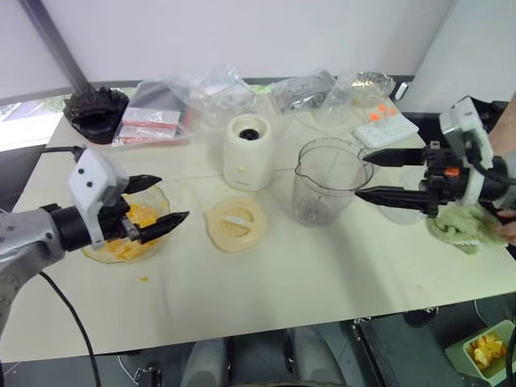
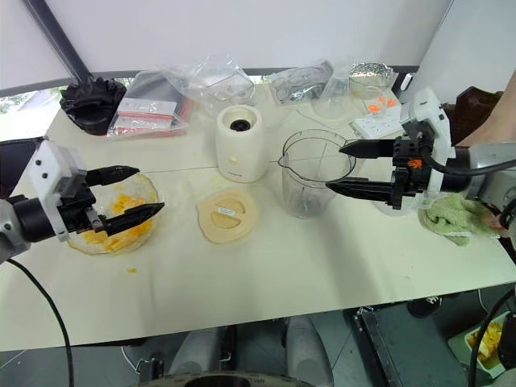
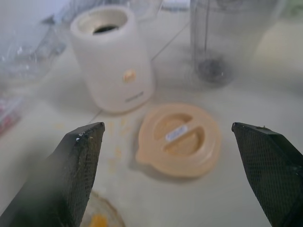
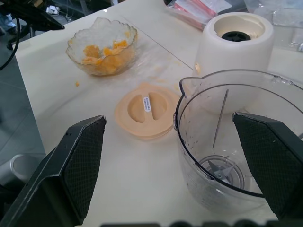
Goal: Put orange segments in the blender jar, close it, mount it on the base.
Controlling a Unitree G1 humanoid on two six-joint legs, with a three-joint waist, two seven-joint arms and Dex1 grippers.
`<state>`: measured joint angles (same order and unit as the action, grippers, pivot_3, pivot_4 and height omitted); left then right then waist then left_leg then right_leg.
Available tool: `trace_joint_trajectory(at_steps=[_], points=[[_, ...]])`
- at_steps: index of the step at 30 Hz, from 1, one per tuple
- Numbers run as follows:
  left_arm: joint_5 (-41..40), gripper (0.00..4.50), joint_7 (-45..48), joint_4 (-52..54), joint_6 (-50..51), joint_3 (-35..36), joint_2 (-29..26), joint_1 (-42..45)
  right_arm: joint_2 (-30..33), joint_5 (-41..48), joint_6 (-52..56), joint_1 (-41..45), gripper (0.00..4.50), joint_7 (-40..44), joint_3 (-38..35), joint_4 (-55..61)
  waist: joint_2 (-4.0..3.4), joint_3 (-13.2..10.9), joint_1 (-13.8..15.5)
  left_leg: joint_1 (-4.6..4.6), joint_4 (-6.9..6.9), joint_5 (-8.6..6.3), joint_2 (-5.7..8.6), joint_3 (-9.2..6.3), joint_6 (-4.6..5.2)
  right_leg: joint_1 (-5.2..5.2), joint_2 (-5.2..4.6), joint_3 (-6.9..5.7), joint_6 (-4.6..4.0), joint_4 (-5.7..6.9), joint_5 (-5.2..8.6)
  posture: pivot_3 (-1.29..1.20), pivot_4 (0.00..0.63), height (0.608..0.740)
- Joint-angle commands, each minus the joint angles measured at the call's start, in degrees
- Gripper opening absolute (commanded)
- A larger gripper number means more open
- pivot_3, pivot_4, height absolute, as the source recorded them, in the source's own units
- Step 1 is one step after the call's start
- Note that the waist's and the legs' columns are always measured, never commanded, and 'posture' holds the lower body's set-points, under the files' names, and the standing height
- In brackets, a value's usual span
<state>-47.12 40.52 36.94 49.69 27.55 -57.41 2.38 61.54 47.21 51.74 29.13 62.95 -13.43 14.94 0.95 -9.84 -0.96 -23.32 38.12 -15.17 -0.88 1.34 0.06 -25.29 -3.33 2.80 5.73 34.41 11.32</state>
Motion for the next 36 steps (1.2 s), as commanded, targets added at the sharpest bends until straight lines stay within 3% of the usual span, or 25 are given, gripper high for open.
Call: trace_joint_trajectory(at_steps=[1,12,14,19,27,36], points=[[-0.1,4.50,0.6,-1.3,1.2,2.7,-1.9,0.1,-0.4,0.7,-0.6,1.7,4.45,-0.6,-0.6,1.5,0.00,0.0,0.0,0.00,0.00,0.00,0.00,0.00,0.00,0.00,0.00,0.00,0.00,0.00,0.00,0.00,0.150,0.740],[9.7,4.50,12.2,-23.2,-6.9,-1.2,-7.7,0.9,-3.7,7.6,4.0,-4.0,4.45,-8.5,-6.7,11.2,0.01,0.0,0.1,-0.02,-0.04,0.00,-0.02,0.02,0.00,-0.07,-0.03,-0.01,-0.01,-0.01,0.00,0.00,0.150,0.740],[11.7,4.50,15.6,-28.0,-9.2,-3.9,-8.9,2.2,-4.9,9.6,4.7,-5.7,4.45,-11.4,-8.0,14.0,0.00,0.0,0.2,-0.03,-0.05,0.00,-0.02,0.04,0.00,-0.08,-0.07,-0.01,-0.01,-0.02,0.00,0.00,0.150,0.740],[20.3,4.50,27.5,-45.0,-15.7,-19.3,-11.0,12.6,-8.5,15.5,5.6,-9.3,4.45,-20.1,-11.4,20.7,0.01,0.0,0.2,-0.05,-0.06,0.00,-0.01,0.07,-0.01,-0.09,-0.19,-0.05,-0.03,-0.03,-0.01,0.00,0.150,0.740],[36.5,4.50,37.4,-73.3,-29.5,-36.3,-3.0,32.3,-10.8,21.5,3.8,-15.2,4.45,-31.2,-14.3,28.0,0.07,0.0,0.4,-0.13,-0.09,0.00,0.00,0.16,0.00,-0.13,-0.29,-0.05,-0.04,-0.09,-0.03,0.00,0.150,0.740],[47.3,4.50,37.0,-96.5,-40.9,-41.3,8.3,45.4,-7.2,30.0,2.5,-20.8,4.45,-40.4,-19.2,32.0,0.47,0.0,0.3,-0.14,-0.03,0.00,0.01,0.11,0.01,-0.08,-0.25,-0.06,-0.03,-0.04,-0.04,0.00,0.150,0.740]])
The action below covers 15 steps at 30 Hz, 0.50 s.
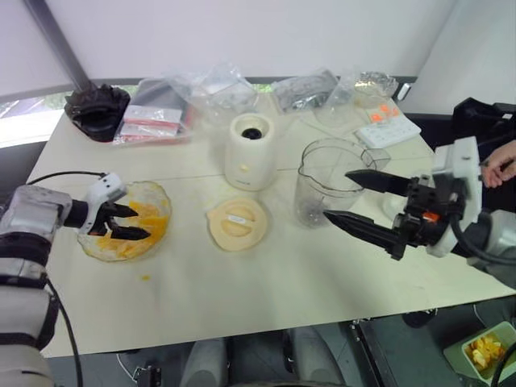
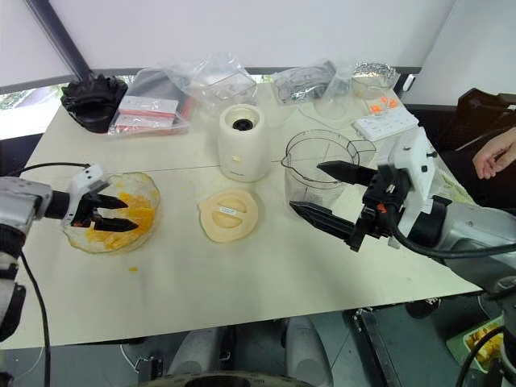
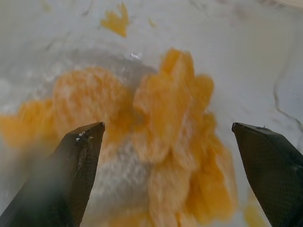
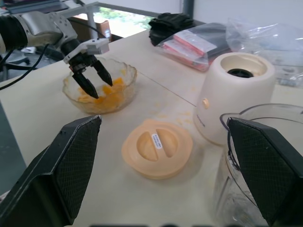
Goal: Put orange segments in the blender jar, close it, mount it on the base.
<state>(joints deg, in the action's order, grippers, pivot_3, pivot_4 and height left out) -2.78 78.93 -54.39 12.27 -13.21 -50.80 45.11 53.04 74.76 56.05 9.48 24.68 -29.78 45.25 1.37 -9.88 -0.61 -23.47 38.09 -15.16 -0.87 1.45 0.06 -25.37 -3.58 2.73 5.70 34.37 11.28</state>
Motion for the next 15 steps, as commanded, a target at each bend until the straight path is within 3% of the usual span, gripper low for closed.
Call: trace_joint_trajectory(at_steps=[1,12,15], points=[[4.0,4.50,-1.8,-7.0,-4.4,-0.7,2.6,3.4,1.7,3.0,-2.1,-1.6,4.45,-2.9,-3.3,2.0,0.07,0.0,0.0,0.00,0.00,0.00,0.01,0.00,0.00,0.00,0.00,0.00,0.01,0.00,0.00,0.00,0.150,0.740],[9.2,4.50,-3.0,-14.9,-8.5,-0.4,6.9,5.2,6.4,7.7,-5.2,-4.0,4.45,-7.0,-4.6,1.9,0.12,0.0,0.0,0.12,0.02,0.00,-0.07,-0.05,0.01,0.09,0.01,0.00,0.07,0.12,-0.04,0.00,0.150,0.740],[9.3,3.60,-3.3,-15.1,-8.7,0.5,7.1,4.6,7.4,8.0,-5.9,-4.1,4.50,-7.2,-4.3,1.7,0.13,0.1,0.0,0.13,0.07,0.00,-0.07,-0.05,0.01,0.10,0.00,0.00,0.06,0.16,-0.04,0.00,0.150,0.740]])
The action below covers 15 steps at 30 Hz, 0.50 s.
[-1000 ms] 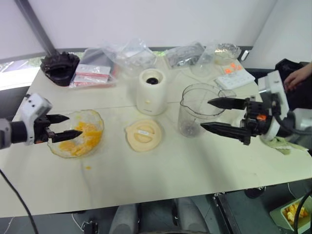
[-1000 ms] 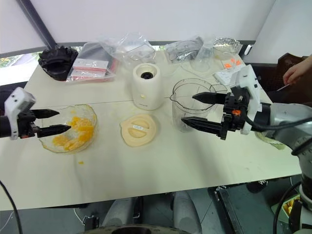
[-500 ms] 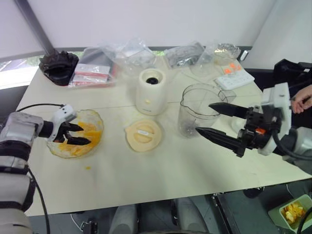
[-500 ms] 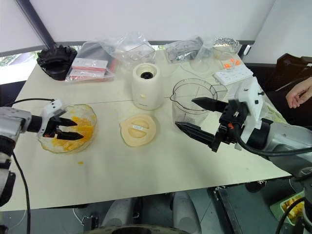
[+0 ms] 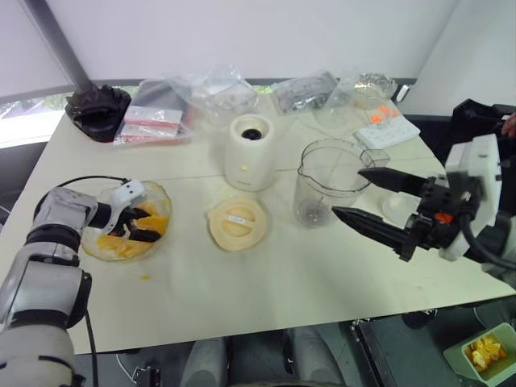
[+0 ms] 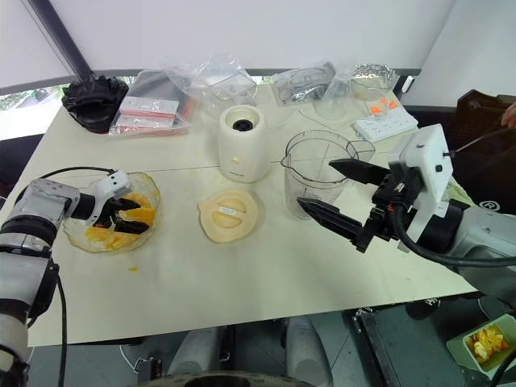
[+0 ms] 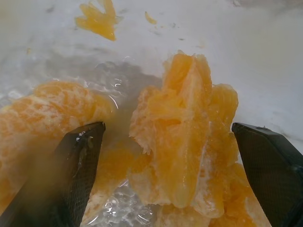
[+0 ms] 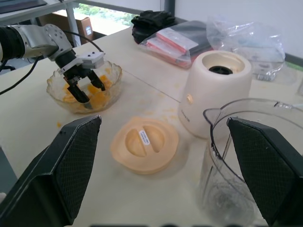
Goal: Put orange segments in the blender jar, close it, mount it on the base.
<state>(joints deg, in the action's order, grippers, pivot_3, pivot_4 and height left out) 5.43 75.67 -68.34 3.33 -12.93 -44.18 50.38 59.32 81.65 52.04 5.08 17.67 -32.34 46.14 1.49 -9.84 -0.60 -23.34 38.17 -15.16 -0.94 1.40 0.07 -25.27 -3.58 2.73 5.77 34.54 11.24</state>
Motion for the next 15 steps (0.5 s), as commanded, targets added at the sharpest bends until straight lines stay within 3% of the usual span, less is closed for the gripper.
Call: trace_joint_trajectory(at_steps=[1,5,11,15], points=[[0.9,3.16,-0.3,-1.2,0.4,0.8,0.5,-0.9,1.4,1.1,-2.1,0.4,4.50,-0.1,-1.6,0.6,0.01,0.0,0.0,0.00,0.01,0.00,0.00,0.00,0.00,0.01,0.00,0.00,0.00,0.00,0.00,0.00,0.150,0.740],[0.3,1.14,-0.3,-0.6,1.2,2.3,0.2,-1.6,2.1,1.0,-2.6,0.8,4.50,0.3,-0.7,0.0,0.01,0.0,-0.1,0.00,0.02,0.00,-0.01,0.00,0.00,0.01,0.00,0.00,0.00,0.00,0.00,0.00,0.150,0.740],[-4.0,1.14,-0.1,2.1,4.9,8.1,-1.3,-5.2,2.5,0.1,-3.3,1.5,4.50,1.8,1.3,-1.2,0.02,0.0,-0.2,0.00,0.01,0.00,-0.04,-0.01,0.00,-0.01,0.01,0.00,0.00,0.02,0.00,0.00,0.150,0.740],[-10.5,1.14,-3.0,8.7,10.2,15.6,-2.5,-10.3,2.6,-0.9,-3.6,2.5,4.50,2.9,3.0,-2.2,0.03,0.0,-0.4,0.00,0.00,0.00,-0.08,-0.01,0.00,-0.03,-0.01,0.00,0.00,0.03,0.00,0.00,0.150,0.740]])
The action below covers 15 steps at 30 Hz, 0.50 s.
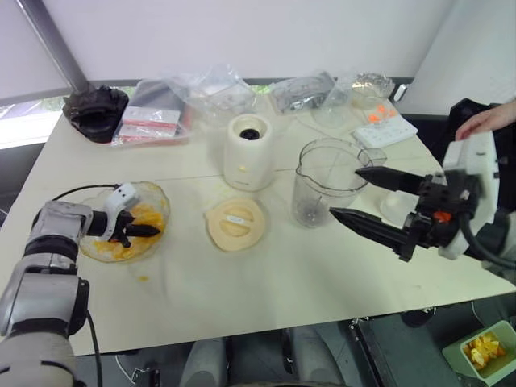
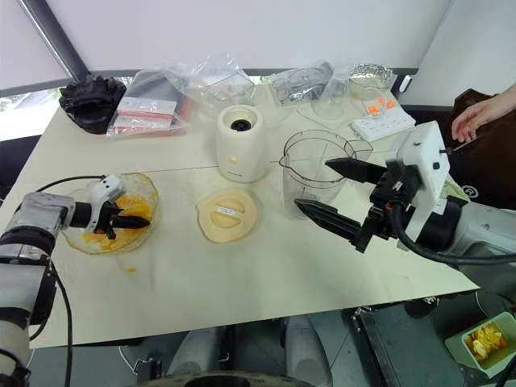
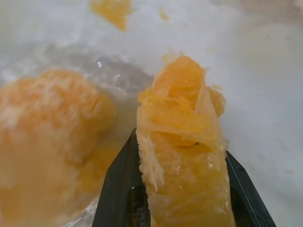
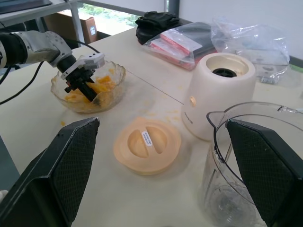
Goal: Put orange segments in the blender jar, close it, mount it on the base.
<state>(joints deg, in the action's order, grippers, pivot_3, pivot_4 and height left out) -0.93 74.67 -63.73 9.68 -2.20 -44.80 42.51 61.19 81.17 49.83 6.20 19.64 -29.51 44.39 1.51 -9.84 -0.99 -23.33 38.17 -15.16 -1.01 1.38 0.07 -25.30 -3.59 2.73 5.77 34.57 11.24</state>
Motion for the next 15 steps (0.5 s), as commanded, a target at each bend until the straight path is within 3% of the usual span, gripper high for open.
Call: trace_joint_trajectory(at_steps=[1,5,9,15], points=[[-5.3,1.14,-2.9,5.8,5.6,6.3,-1.9,-3.4,0.8,-0.5,-1.4,1.6,4.50,1.2,0.4,-0.7,0.01,0.0,0.1,-0.01,0.00,0.00,0.00,-0.01,0.00,-0.01,0.00,0.00,0.00,0.00,0.00,0.00,0.150,0.740],[-12.3,1.14,-6.4,18.3,13.4,14.4,-2.5,-11.5,1.1,-0.9,-1.3,3.2,4.50,2.8,2.3,-1.9,0.03,0.0,0.2,-0.03,0.00,0.00,-0.02,-0.04,0.00,-0.02,-0.03,-0.03,0.00,0.01,0.00,0.00,0.150,0.740],[-20.0,1.14,-13.4,37.9,24.0,22.6,-1.0,-19.1,1.5,-1.6,-0.9,4.4,4.50,4.4,3.4,-3.4,0.09,0.0,0.3,-0.02,0.00,0.00,-0.03,-0.16,-0.01,-0.03,-0.13,-0.01,0.00,0.00,0.00,0.00,0.150,0.740],[-27.8,1.14,-23.0,54.8,33.6,28.3,1.1,-17.8,1.6,-2.2,-0.6,5.7,4.50,5.3,4.7,-4.2,0.13,0.0,0.9,-0.02,0.04,0.01,0.01,-0.11,-0.02,0.04,-0.25,-0.07,-0.01,-0.01,0.00,0.00,0.150,0.740]])
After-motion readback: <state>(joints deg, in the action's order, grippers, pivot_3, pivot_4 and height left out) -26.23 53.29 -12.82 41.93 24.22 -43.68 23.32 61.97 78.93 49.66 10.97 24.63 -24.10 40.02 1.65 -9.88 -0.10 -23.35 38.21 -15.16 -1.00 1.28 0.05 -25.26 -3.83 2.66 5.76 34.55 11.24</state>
